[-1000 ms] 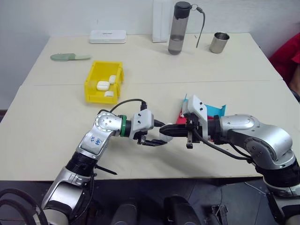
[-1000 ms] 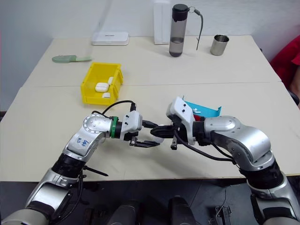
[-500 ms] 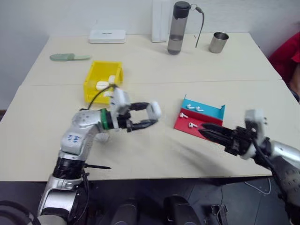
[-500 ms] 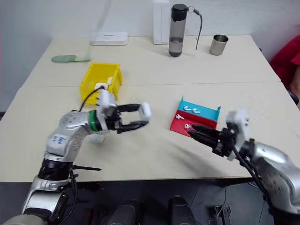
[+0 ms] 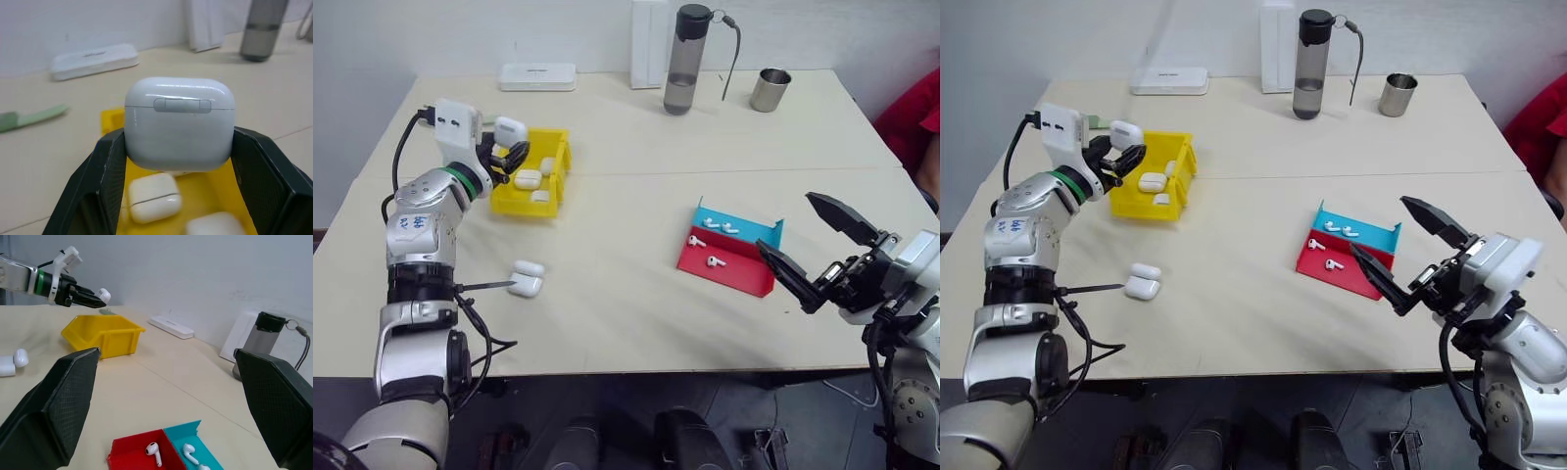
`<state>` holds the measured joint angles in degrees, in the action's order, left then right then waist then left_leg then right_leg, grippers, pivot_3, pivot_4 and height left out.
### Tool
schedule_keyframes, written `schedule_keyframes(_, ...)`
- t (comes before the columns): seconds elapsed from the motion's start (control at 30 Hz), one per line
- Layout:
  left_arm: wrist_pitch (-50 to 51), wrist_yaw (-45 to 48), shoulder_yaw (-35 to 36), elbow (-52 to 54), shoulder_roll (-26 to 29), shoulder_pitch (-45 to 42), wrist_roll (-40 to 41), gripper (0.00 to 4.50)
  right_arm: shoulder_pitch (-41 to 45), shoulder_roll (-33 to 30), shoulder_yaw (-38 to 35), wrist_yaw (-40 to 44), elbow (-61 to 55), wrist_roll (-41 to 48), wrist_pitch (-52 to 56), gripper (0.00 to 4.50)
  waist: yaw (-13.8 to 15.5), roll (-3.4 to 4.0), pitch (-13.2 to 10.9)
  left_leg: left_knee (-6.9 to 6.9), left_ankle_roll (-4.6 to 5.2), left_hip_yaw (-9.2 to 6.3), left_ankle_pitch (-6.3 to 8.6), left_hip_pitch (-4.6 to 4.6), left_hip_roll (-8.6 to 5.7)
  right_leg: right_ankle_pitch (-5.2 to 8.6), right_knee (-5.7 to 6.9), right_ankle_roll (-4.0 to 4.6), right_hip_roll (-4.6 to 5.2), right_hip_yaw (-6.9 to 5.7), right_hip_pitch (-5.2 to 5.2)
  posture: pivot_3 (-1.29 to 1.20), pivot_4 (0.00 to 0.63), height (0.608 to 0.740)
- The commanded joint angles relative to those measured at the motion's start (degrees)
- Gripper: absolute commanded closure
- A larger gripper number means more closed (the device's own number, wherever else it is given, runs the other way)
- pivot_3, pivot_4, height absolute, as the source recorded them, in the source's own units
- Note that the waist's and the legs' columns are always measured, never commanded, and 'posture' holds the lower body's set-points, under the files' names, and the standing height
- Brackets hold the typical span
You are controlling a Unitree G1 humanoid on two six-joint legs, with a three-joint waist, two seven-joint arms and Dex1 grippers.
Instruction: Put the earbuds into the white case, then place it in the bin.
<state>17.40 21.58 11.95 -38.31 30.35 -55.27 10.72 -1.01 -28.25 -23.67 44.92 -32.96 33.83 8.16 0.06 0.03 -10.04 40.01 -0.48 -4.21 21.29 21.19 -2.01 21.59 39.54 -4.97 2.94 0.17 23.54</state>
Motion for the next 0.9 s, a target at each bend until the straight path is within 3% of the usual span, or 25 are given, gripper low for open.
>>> schedule_keyframes(0.03, -4.89, 0.57, -0.99, -6.74, -0.11, -3.34, -1.84, 1.73, 0.34, -0.31, 1.41, -0.29, -0.02, -0.51, -2.06, 0.05, -0.11, 0.00, 0.00, 0.00, 0.00, 0.01, 0.00, 0.00, -0.02, 0.00, 0.00, 0.00, 0.02, 0.01, 0.01, 0.00, 0.150, 0.740)
schedule_keyframes(0.07, -5.63, 1.59, -1.49, -8.34, -0.31, -3.68, -2.08, 1.73, 0.50, -0.35, 1.97, -0.43, 0.12, -0.80, -2.28, 0.05, -0.12, 0.00, 0.00, 0.01, 0.00, 0.01, 0.00, 0.00, -0.05, 0.00, 0.03, 0.00, 0.05, 0.00, 0.02, 0.00, 0.150, 0.740)
schedule_keyframes(0.23, -8.37, 4.10, -2.20, -10.76, 0.47, -3.76, -2.80, 0.07, 0.66, -0.98, 3.18, -0.57, 0.51, -1.04, -2.57, 0.00, -0.27, 0.00, 0.00, 0.00, 0.00, 0.01, 0.00, 0.01, -0.05, 0.00, 0.10, 0.00, 0.06, 0.00, 0.07, 0.00, 0.150, 0.740)
schedule_keyframes(0.27, -9.36, 4.74, -2.28, -10.01, 1.18, -3.21, -3.02, 0.01, 0.47, -1.25, 3.20, -0.41, 0.55, -0.94, -2.50, 0.00, -0.33, 0.00, 0.00, 0.00, 0.00, 0.01, 0.00, 0.01, -0.05, 0.00, 0.11, 0.00, 0.06, 0.00, 0.09, 0.00, 0.150, 0.740)
schedule_keyframes(0.47, -5.65, 21.98, -2.30, 7.78, 9.93, 8.14, 1.47, 0.01, -1.88, -4.84, 1.70, 3.46, 2.51, 0.16, -2.70, 0.00, -1.51, 0.00, 0.00, -0.03, 0.00, 0.00, 0.00, -0.01, -0.03, 0.00, 0.12, 0.00, 0.05, 0.05, 0.14, 0.00, 0.150, 0.740)
schedule_keyframes(0.67, -11.07, 41.84, 6.88, 31.76, 23.22, 38.16, 8.43, 0.01, -6.38, -12.84, -1.53, 15.18, 8.20, 1.49, -3.57, 0.00, -1.91, 0.01, 0.01, -0.16, 0.00, -0.05, 0.00, -0.05, 0.00, 0.00, -0.07, 0.00, 0.11, 0.11, 0.05, 0.00, 0.150, 0.740)
schedule_keyframes(0.9, -13.73, 47.32, 23.89, 47.75, 21.39, 68.02, 13.34, 0.01, -6.92, -19.73, -3.64, 27.69, 19.98, -0.02, -9.51, 0.00, -0.17, 0.01, 0.00, -0.20, 0.13, -0.11, -0.02, -0.23, 0.06, 0.00, -0.69, 0.00, 0.11, 0.10, -0.53, 0.00, 0.150, 0.740)
